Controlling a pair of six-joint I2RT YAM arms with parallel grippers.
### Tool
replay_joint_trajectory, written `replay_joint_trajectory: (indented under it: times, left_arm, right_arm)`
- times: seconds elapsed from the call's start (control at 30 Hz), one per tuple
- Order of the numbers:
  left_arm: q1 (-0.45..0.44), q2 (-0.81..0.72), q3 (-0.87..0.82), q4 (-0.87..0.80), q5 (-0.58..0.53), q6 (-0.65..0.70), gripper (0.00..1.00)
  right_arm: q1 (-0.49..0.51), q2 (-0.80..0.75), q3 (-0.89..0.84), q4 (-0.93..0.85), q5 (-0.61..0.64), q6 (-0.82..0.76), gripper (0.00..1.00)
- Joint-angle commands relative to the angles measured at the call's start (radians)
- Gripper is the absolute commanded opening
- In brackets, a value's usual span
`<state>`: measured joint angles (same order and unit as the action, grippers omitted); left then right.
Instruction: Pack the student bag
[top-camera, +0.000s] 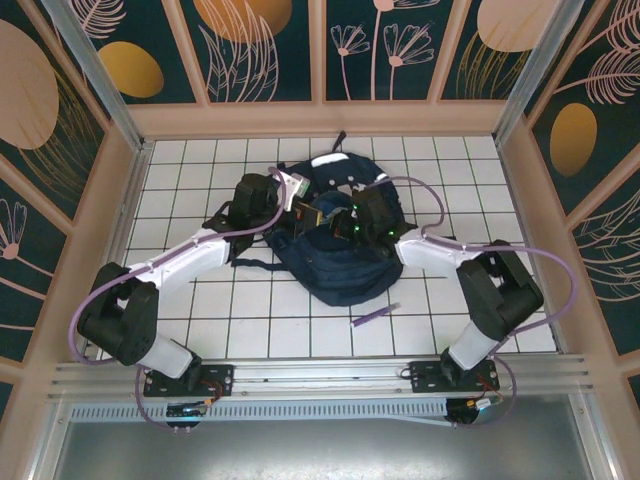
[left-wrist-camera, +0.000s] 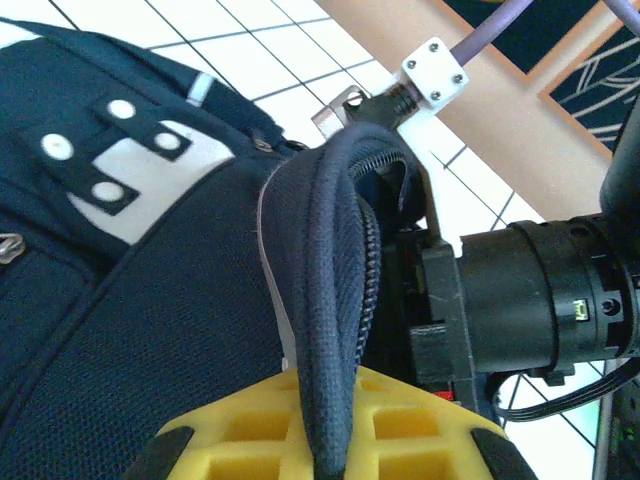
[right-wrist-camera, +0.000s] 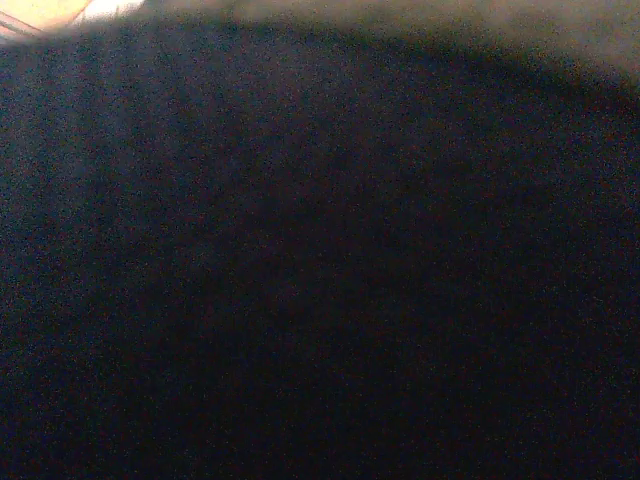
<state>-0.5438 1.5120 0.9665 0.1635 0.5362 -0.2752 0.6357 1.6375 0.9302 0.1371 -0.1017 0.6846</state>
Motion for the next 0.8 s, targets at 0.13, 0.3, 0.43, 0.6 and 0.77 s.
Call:
replay_joint_trajectory:
  times: [0.13,0.3,0.43,0.6,0.77]
  left_arm:
    - [-0.015,-0.009,0.020,0.109,-0.045,-0.041,0.00]
    - [-0.015,0.002,0.025,0.106,-0.142,-0.025,0.00]
    - [-0.015,0.019,0.016,0.122,-0.121,-0.014,0.00]
    - [-0.015,0.040,0.012,0.137,-0.090,-0.012,0.00]
    - [-0.015,0.031,-0.017,0.130,-0.088,0.009,0.00]
  right_arm:
    - [0.017,-0.170,-0.021,-0.100,0.013,-0.108,0.11]
    - [0.051,-0.419,-0.135,-0.443,0.075,0.049,0.30]
    - [0.101,-0.525,-0.128,-0.905,0.184,0.546,0.48]
    - [0.128,-0.618,-0.305,-0.864,-0.037,0.943,0.50]
    - [0.095,-0.544,-0.384,-0.734,-0.097,1.019,0.48]
